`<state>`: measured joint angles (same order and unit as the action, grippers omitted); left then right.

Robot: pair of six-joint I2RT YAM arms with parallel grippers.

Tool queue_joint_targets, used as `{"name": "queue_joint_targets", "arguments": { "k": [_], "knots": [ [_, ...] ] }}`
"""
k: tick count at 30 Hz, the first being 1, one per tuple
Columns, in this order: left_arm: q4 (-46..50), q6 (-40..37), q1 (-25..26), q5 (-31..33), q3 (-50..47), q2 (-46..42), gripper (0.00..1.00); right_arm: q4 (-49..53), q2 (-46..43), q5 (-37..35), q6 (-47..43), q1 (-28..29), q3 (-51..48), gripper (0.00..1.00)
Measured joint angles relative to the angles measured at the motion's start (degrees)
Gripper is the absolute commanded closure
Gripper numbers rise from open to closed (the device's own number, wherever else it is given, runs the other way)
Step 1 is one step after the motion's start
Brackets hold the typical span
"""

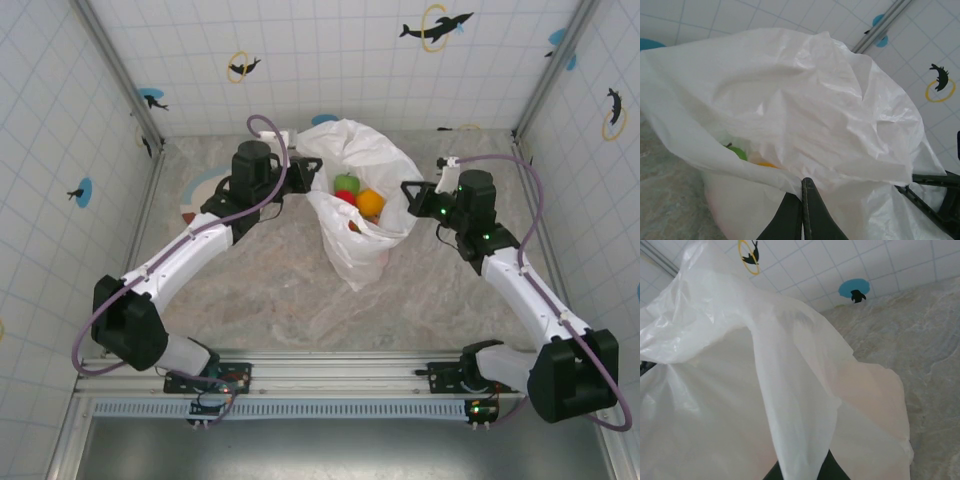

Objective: Place the fruits into the plastic bag

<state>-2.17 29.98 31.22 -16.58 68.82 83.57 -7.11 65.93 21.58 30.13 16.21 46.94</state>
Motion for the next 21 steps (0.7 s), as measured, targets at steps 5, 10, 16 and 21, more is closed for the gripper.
{"name": "queue_joint_targets", "arguments": {
  "k": [5,10,16,21],
  "knots": [
    [0.37,-0.17,0.00,0.07,-0.04,6.08,1.00,-2.32,1.31,2.14,1.55,1.16,-1.92,1.00],
    [2.01,-0.20,0.00,-0.26,-0.26,9.68,1.00,-2.25,3.13,1.99,1.22,-0.44,-2.58,1.00],
    [1.73,-0.20,0.00,-1.14,-0.20,9.01,1.00,-2.16,3.19,1.97,0.85,-1.33,-2.69,1.00],
    [1.27,-0.20,0.00,-2.10,-0.20,7.39,1.00,-1.03,1.51,1.31,0.04,-1.64,-2.69,1.00]
  ]
}}
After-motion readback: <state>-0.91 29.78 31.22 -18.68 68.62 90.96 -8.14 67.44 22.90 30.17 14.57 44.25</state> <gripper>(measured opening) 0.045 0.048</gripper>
